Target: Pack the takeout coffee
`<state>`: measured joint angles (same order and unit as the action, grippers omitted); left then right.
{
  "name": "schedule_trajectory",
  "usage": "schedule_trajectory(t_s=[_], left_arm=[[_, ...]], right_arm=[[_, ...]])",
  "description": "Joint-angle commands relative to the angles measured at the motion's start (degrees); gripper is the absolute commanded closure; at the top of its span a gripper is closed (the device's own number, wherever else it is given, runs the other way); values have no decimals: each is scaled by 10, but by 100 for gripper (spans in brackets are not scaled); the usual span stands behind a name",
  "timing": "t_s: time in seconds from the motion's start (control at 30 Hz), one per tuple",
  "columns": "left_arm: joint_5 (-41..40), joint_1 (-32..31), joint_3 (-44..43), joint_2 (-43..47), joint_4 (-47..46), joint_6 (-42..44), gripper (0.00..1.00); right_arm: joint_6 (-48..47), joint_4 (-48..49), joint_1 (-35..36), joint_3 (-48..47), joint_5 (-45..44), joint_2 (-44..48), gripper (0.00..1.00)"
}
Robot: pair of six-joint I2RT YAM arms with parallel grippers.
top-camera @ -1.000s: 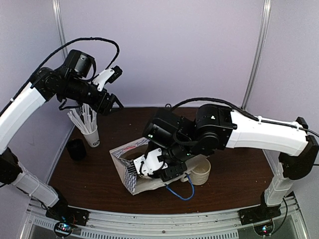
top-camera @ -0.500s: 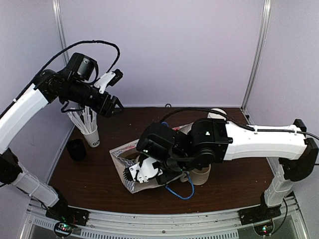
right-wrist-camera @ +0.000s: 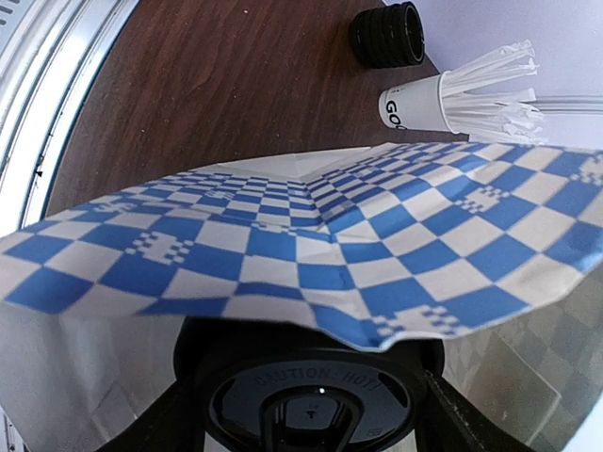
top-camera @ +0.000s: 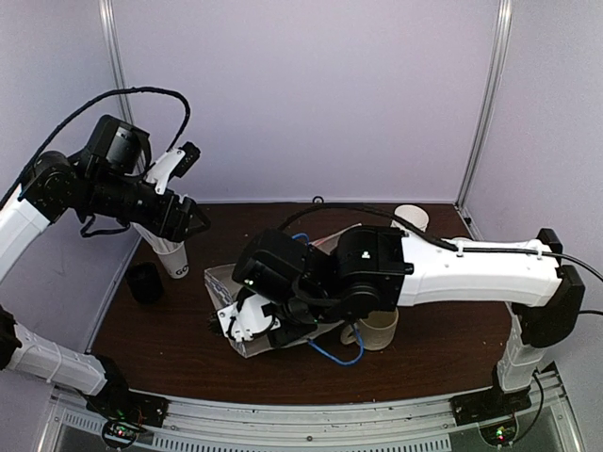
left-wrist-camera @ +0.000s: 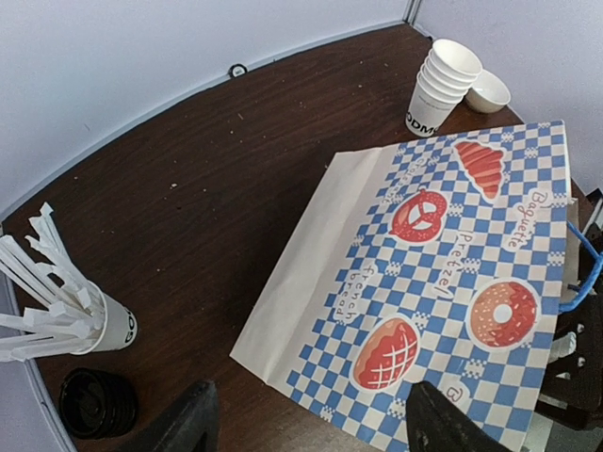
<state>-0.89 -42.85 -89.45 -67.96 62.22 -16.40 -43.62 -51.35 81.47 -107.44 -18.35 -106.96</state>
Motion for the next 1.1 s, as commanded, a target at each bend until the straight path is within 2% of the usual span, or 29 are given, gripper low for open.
schedule_trajectory(t_s=[0.0, 0.27, 0.4, 0.5, 1.07], left_arm=[[-19, 0, 3, -18, -12, 15, 28], [-28, 1, 35, -19, -59, 20, 28], [-46, 2, 38, -24, -65, 23, 27], [-58, 4, 35, -28, -65, 25, 27], [-65, 8, 24, -41, -73, 42, 25]], right_arm=[[-2, 14, 12, 6, -21, -4, 31], [-2, 9, 15, 9, -14, 9, 30], [-1, -17, 25, -90, 8, -41, 30], [-9, -3, 28, -106, 3, -60, 30], [-20, 62, -4, 45, -68, 2, 30]])
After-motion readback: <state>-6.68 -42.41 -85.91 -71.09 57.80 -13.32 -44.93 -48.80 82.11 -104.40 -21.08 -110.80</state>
